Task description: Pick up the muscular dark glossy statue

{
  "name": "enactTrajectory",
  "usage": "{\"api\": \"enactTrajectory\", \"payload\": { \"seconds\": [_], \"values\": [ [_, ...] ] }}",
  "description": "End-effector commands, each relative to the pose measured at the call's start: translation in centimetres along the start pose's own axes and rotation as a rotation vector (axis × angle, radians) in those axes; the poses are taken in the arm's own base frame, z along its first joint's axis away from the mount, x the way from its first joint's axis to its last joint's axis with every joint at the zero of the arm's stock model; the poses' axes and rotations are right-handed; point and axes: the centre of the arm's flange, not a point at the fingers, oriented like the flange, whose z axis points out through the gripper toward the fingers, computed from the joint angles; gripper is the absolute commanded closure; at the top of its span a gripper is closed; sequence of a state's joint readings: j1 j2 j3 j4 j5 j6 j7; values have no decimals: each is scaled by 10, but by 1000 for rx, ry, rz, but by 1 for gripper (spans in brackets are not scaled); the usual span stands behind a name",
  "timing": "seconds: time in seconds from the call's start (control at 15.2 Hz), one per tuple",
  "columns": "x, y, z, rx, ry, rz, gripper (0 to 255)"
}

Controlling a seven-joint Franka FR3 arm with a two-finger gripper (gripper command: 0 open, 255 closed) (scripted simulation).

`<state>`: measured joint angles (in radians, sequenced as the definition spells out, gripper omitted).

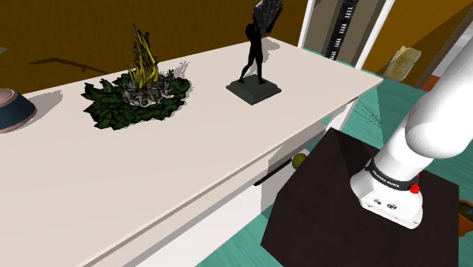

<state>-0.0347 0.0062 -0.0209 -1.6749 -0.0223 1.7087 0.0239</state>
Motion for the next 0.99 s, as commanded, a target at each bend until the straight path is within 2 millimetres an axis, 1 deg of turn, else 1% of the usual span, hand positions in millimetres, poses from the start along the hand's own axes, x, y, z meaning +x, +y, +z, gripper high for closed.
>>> {"api": "enactTrajectory", "payload": {
  "seconds": [0.0,0.79,0.92],
  "values": [
    [0,-1,-10,0,1,0,255],
    [2,1,-73,0,1,0,255],
    [2,1,-74,0,1,0,255]
  ]
}}
